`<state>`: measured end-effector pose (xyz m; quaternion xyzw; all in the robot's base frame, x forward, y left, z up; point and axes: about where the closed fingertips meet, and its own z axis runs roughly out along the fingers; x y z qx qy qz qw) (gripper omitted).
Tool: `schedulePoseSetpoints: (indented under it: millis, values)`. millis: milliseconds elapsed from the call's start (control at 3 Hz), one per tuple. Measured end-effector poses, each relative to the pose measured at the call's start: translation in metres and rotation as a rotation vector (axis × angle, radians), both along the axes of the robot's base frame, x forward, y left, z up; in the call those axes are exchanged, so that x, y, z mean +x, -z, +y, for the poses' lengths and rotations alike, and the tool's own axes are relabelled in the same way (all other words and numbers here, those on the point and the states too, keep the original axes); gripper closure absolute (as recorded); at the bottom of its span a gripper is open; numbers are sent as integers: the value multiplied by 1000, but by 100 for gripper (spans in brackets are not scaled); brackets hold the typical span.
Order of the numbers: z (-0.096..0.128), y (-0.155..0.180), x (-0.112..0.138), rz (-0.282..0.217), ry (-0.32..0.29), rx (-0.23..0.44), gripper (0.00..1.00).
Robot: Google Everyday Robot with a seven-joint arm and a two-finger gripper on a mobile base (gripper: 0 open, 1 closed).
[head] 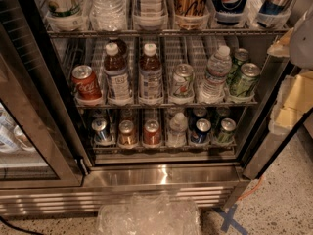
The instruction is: Pick green can from bottom shelf of fridge
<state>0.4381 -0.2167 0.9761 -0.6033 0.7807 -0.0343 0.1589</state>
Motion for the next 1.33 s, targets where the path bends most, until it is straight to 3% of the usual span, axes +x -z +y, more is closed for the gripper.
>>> schedulePoseSetpoints:
  millis: [333,1000,1333]
  values:
    - [0,0,0,0,0,0,0]
    - [-26,1,21,30,94,119,0]
    - [-26,1,21,30,94,119,0]
